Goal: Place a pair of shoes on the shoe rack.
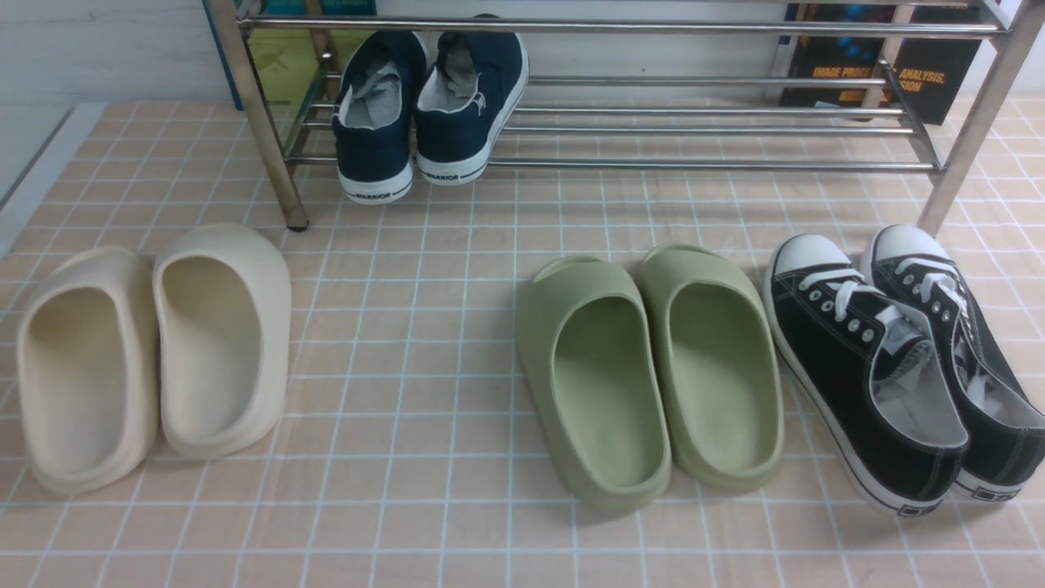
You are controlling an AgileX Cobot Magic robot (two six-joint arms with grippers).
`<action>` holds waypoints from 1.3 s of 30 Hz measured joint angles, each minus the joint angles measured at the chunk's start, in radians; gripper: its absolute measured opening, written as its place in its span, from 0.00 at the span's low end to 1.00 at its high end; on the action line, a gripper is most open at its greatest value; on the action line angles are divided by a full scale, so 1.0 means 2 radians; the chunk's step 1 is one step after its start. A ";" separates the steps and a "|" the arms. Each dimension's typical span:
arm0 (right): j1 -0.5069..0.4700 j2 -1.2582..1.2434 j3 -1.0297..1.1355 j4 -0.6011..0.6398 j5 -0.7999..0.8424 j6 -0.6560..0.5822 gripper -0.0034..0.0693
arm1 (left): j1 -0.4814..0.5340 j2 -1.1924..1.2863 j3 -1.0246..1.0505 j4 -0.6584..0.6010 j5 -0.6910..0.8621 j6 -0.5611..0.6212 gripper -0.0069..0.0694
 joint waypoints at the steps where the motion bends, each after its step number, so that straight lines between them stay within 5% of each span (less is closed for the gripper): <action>1: 0.000 0.000 0.000 0.000 0.000 0.000 0.37 | 0.000 -0.007 0.012 0.006 -0.015 0.000 0.15; 5: 0.000 0.000 0.000 0.000 0.000 0.000 0.37 | 0.013 -0.071 0.083 0.010 -0.119 0.000 0.12; 12: 0.000 0.000 0.000 0.000 0.000 0.000 0.37 | 0.159 -0.213 0.277 -0.091 -0.352 0.060 0.11; 16: 0.000 0.000 0.000 0.000 0.000 0.000 0.37 | 0.219 -0.230 0.354 -0.156 -0.422 0.103 0.11; 26: 0.000 0.000 0.000 0.000 0.000 0.000 0.37 | 0.249 -0.230 0.458 -0.156 -0.441 0.114 0.11; 39: 0.000 0.000 0.000 0.000 0.000 0.000 0.37 | 0.190 -0.230 0.473 -0.152 -0.411 0.115 0.11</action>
